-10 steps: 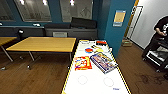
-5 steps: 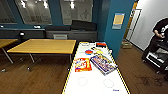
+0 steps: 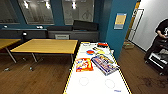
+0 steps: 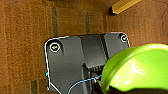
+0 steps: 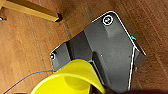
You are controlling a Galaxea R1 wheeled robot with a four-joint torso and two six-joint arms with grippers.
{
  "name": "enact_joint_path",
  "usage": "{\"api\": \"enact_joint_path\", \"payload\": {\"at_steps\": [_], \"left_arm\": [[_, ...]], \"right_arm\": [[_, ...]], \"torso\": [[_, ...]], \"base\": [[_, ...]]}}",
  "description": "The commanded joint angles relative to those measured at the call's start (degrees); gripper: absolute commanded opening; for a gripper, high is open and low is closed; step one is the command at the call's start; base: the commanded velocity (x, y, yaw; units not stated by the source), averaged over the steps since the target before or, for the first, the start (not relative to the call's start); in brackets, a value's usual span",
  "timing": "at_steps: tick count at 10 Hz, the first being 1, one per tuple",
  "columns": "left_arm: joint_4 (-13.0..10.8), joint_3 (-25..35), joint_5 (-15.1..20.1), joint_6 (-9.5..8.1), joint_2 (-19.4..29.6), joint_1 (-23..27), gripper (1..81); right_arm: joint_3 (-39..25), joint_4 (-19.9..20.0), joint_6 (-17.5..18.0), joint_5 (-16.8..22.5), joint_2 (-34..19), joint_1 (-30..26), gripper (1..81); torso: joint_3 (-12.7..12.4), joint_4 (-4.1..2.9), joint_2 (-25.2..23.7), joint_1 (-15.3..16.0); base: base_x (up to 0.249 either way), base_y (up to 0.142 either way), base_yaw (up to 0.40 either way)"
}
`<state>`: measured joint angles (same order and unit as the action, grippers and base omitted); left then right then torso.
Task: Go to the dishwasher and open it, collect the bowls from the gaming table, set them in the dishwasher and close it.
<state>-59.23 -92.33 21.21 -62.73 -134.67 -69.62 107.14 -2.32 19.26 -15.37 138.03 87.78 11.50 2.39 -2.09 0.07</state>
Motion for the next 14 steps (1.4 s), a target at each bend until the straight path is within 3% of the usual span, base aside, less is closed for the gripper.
{"api": "enact_joint_path", "payload": {"at_steps": [1,2,3,4,7,8,9,12,14], "left_arm": [[-1.8,-0.1,0.1,0.33,0.8,1.6,1.0],[-1.8,-0.1,0.1,0.33,0.6,1.5,1.0],[-1.9,-0.6,0.1,0.42,0.2,1.4,1.0],[-1.9,-1.9,0.1,0.51,-0.6,0.8,1.0],[-2.0,-8.7,-0.5,0.77,-4.2,-1.7,1.0],[-2.0,-12.1,-2.6,0.77,-5.5,-2.5,1.0],[-2.0,-14.3,-3.7,0.77,-6.4,-3.3,1.0],[-2.2,-22.9,-4.2,1.21,-11.1,-5.7,1.0],[-2.6,-27.5,-7.9,1.21,-12.9,-7.6,1.0]], "right_arm": [[-0.8,-1.3,-0.1,2.5,-2.4,-2.2,1.0],[-0.6,-1.3,-0.1,2.5,-2.3,-2.1,1.0],[-0.3,-1.3,-0.1,2.5,-2.0,-1.9,1.0],[0.4,-1.3,-0.1,2.4,-1.6,-1.6,1.0],[2.3,-1.4,-0.1,2.5,0.2,-1.3,1.0],[2.6,-1.4,-0.2,2.5,0.4,-1.3,1.0],[2.8,-1.5,-0.2,2.5,0.7,-1.3,1.0],[6.8,-3.5,-0.2,3.0,3.5,-1.1,1.0],[11.8,-6.1,-0.1,5.5,6.8,-0.8,1.0]], "torso": [[0.0,0.24,0.0,0.0],[0.0,-1.27,0.0,0.0],[0.0,-2.29,0.0,0.0],[-2.9,-2.57,0.0,0.0],[-6.3,-2.53,0.0,0.0],[-3.4,-2.53,-0.1,0.0],[-4.8,-2.53,-0.1,0.0],[-5.6,-2.53,-0.2,-0.1],[-5.6,-2.53,-0.2,-0.1]], "base": [[0.000,0.000,0.000],[0.000,0.000,0.000],[0.000,0.000,0.000],[0.000,0.000,0.000],[0.000,0.000,0.000],[0.000,0.000,0.000],[0.000,0.000,0.000],[0.000,0.000,0.000],[0.000,0.000,0.000]]}}
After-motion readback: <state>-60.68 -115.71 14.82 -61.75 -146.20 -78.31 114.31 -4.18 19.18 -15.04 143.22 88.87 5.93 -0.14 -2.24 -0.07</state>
